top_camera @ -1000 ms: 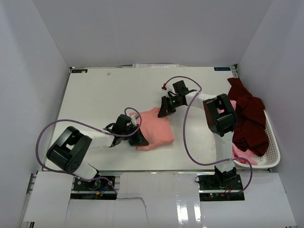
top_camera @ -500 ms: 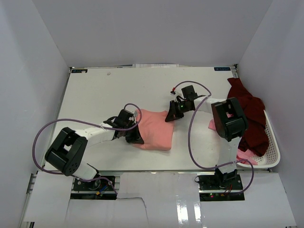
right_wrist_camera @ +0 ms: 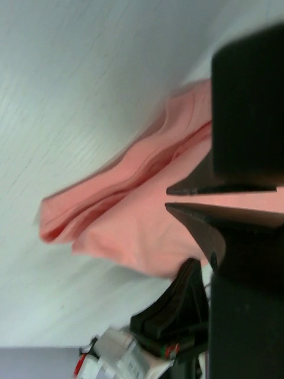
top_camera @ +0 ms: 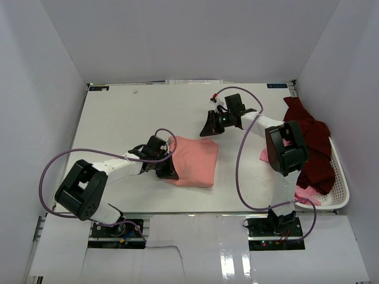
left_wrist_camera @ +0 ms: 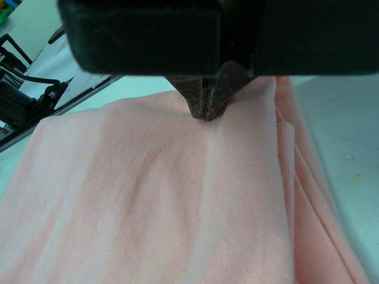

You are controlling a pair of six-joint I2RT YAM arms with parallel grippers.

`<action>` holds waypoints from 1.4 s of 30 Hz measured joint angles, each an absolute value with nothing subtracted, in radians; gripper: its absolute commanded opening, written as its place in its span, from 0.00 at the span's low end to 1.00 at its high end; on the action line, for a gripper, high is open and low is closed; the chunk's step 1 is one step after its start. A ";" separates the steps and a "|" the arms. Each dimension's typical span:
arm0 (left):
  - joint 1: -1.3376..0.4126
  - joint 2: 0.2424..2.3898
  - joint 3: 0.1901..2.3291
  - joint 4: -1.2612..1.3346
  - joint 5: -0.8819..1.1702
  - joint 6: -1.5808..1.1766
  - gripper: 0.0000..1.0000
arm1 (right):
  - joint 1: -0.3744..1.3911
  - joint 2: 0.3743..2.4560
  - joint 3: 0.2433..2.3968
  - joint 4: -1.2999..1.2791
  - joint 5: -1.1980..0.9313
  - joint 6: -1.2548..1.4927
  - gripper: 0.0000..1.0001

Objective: Fold and stack the t-shirts
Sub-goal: Smooth out wrinkles on the folded tshirt

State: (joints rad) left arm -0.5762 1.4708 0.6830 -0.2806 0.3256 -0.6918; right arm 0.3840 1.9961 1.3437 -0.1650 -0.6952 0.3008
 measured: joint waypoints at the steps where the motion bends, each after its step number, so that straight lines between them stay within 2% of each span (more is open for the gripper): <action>1: -0.576 1.470 0.683 -0.282 0.326 -0.692 0.00 | 0.389 1.996 1.359 -0.160 -0.704 0.312 0.08; 11: -0.576 1.428 0.627 -0.230 0.326 -0.700 0.00 | 0.506 2.024 1.399 -0.108 -0.805 0.406 0.08; 25: -0.575 1.396 0.531 -0.088 0.337 -0.709 0.00 | 0.591 2.205 1.439 0.020 -0.887 0.534 0.08; 42: -0.571 1.422 0.498 0.019 0.382 -0.714 0.00 | 0.635 2.318 1.574 0.015 -0.857 0.521 0.08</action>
